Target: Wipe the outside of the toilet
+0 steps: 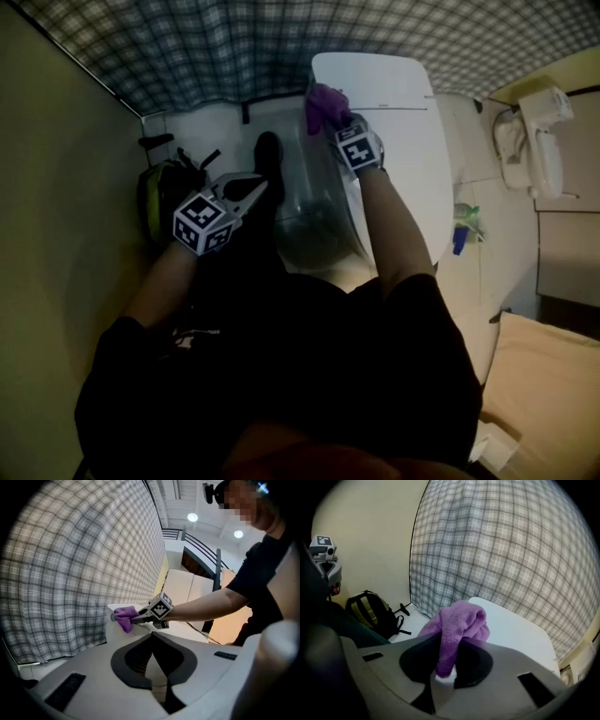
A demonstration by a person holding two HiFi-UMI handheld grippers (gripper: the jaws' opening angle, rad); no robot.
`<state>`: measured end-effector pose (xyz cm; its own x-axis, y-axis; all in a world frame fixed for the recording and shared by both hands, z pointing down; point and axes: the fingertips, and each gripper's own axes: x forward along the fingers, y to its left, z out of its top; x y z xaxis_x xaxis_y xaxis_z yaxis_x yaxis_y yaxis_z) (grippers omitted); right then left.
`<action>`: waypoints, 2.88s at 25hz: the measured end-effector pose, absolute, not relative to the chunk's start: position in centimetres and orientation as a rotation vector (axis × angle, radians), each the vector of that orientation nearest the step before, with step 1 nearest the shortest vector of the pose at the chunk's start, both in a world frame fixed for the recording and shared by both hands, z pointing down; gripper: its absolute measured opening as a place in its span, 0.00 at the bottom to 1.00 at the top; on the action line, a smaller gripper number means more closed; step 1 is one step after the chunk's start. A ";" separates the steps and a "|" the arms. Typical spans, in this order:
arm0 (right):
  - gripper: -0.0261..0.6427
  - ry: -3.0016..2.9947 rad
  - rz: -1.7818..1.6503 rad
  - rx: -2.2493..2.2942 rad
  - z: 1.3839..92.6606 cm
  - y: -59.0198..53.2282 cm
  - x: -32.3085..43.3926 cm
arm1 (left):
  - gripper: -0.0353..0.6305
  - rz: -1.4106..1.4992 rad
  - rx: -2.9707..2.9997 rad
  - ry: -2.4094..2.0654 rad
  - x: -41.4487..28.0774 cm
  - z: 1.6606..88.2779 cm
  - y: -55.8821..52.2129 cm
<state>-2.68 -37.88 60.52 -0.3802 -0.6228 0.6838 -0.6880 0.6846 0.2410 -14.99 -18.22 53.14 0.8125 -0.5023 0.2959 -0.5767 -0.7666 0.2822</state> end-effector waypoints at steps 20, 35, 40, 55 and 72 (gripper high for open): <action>0.13 -2.104 0.179 1.131 59.5 -49.2 -6.4 | 0.06 0.337 2.478 -0.933 -23.5 57.4 -17.2; 0.13 -2.350 0.251 1.133 56.3 -35.7 -1.8 | 0.06 0.305 2.565 -0.838 -17.4 54.6 -15.0; 0.13 -2.407 0.335 1.157 55.2 -24.3 5.5 | 0.06 0.297 2.643 -0.746 -11.4 52.8 -12.8; 0.12 -2.352 0.531 1.571 55.7 -1.6 29.2 | 0.06 0.328 2.632 -0.572 4.3 55.1 -10.0; 0.12 -2.356 0.596 1.664 57.7 0.7 31.6 | 0.06 0.709 2.655 -0.533 7.0 61.0 -9.2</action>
